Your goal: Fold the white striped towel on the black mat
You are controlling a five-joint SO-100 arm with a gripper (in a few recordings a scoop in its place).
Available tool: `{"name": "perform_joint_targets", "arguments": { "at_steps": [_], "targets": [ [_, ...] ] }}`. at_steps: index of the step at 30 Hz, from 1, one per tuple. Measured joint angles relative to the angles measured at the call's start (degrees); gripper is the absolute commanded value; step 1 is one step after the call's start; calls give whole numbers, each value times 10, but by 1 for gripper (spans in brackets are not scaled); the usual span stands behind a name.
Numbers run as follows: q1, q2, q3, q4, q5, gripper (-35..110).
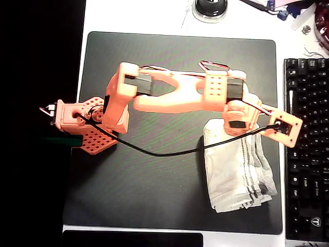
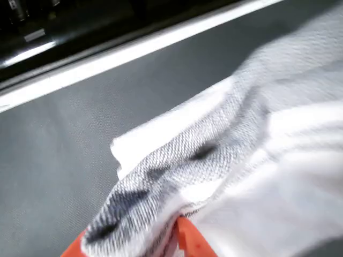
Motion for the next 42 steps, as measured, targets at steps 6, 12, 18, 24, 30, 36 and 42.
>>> {"name": "perform_joint_targets", "arguments": {
  "at_steps": [6,12,18,24,30,36,42],
  "targets": [
    [-7,-104,-28,-52,-14,16],
    [-11,-118,-28,-70,-25,16],
    [-9,-105,-60,-18,-25,20],
    [11,-81,-126,62,-40,20],
    [45,-54,-211,145,-70,21],
    [114,-54,-244,156,-115,21],
    [178,-62,-224,105,-143,20]
  ]
}}
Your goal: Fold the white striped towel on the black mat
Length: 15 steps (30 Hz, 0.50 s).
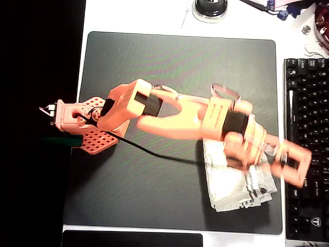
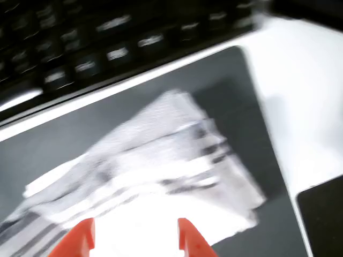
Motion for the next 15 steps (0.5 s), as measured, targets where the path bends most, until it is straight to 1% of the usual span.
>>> {"name": "perform_joint_targets", "arguments": {
  "at_steps": [4,7,11,15],
  "targets": [
    [11,-41,36,-77,-3,20],
    [19,-77,47,-117,-3,20],
    [25,-91,95,-187,-11,20],
    [25,-89,109,-200,-13,21]
  ]
}}
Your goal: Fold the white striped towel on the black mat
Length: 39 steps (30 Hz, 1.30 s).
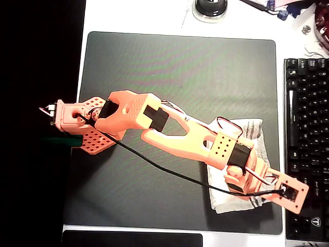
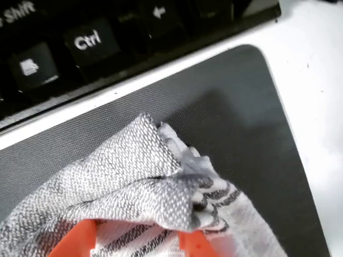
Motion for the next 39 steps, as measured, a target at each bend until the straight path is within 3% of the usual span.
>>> {"name": "perform_joint_targets", "arguments": {
  "at_steps": [11,17,23,32,39],
  "targets": [
    [14,132,53,79,-11,21],
    [25,261,169,119,-34,21],
    [11,452,405,120,-59,19],
    [-56,749,773,28,-56,13],
    [-155,984,1003,-4,-29,3]
  ]
}}
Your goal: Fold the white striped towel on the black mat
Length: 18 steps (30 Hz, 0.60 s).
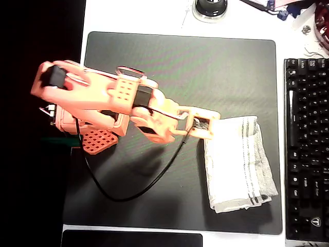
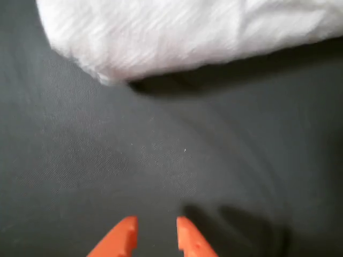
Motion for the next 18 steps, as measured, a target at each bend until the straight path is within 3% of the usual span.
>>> {"name": "perform_joint_targets", "arguments": {
  "at_steps": [8,18],
  "targets": [
    [-77,201,137,14,27,0],
    [-91,367,230,75,25,0]
  ]
}}
